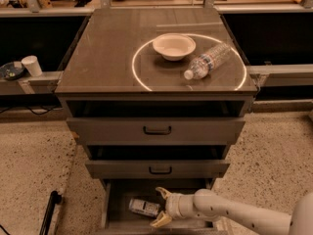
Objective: Pick blue plastic bottle from bottom drawer and place on counter
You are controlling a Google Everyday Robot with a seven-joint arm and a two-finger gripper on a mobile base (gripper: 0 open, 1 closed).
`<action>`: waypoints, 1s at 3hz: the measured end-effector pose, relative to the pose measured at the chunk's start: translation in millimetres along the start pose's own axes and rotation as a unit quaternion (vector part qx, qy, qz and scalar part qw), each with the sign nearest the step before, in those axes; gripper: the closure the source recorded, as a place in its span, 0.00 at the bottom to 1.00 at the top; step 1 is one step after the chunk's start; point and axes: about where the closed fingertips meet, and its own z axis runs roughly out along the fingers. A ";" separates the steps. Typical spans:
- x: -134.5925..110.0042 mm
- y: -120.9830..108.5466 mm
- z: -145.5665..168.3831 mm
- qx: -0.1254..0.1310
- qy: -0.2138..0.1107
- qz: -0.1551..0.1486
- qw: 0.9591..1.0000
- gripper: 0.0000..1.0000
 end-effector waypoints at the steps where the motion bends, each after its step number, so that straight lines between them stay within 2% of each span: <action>1: 20.6 -6.2 18.4 0.006 -0.003 0.007 1.000 0.27; 3: 55.6 -11.0 44.3 0.003 0.011 0.014 1.000 0.28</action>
Offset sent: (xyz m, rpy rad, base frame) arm 0.0247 -0.0100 -0.0742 -0.0137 0.0193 -0.0445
